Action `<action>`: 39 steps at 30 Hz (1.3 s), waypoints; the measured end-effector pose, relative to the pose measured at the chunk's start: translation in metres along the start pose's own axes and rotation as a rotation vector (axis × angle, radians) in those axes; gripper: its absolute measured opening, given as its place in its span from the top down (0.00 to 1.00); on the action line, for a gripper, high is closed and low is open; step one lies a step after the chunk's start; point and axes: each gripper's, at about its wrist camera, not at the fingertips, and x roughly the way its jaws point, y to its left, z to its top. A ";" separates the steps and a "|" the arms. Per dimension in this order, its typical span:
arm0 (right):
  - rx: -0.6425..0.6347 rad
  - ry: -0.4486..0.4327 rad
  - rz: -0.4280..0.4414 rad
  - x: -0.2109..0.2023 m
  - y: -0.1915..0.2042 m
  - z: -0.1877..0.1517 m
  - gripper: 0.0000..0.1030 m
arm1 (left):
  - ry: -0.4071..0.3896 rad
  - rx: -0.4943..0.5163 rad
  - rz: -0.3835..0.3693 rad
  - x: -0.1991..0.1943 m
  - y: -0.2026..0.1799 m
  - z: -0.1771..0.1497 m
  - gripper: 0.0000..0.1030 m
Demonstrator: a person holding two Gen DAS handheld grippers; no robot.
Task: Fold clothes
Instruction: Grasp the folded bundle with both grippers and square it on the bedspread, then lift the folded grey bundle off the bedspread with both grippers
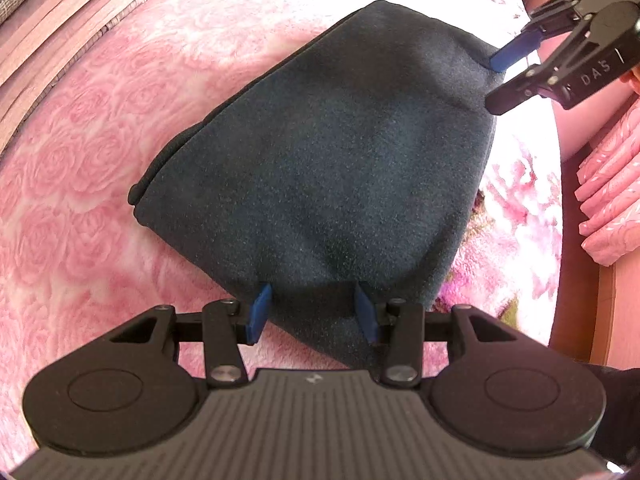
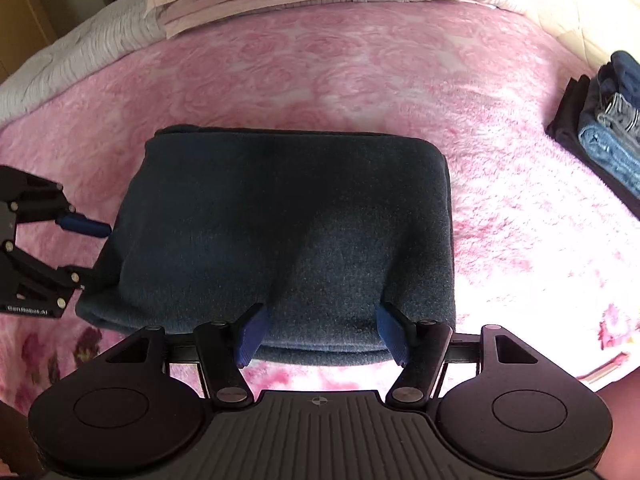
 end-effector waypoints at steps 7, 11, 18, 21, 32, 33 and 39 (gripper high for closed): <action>-0.208 0.018 -0.053 -0.001 0.024 -0.010 0.37 | 0.006 -0.001 0.000 0.002 0.001 0.001 0.59; -0.449 0.013 -0.110 0.000 0.045 -0.024 0.33 | 0.007 0.002 0.003 0.003 0.000 0.001 0.59; -0.792 0.011 -0.168 0.015 0.062 -0.056 0.25 | -0.036 0.028 0.024 -0.007 -0.005 -0.002 0.56; -0.885 -0.003 -0.168 0.023 0.061 -0.064 0.25 | -0.110 0.105 0.060 -0.023 -0.018 -0.011 0.47; -1.246 -0.076 -0.256 0.064 0.054 -0.104 0.24 | -0.185 0.387 0.195 -0.025 -0.099 -0.032 0.31; -1.239 -0.083 -0.257 0.064 0.052 -0.103 0.25 | -0.189 0.396 0.197 -0.022 -0.104 -0.031 0.30; -1.115 -0.071 -0.218 0.054 0.044 -0.074 0.65 | -0.193 0.530 0.311 0.008 -0.126 -0.017 0.26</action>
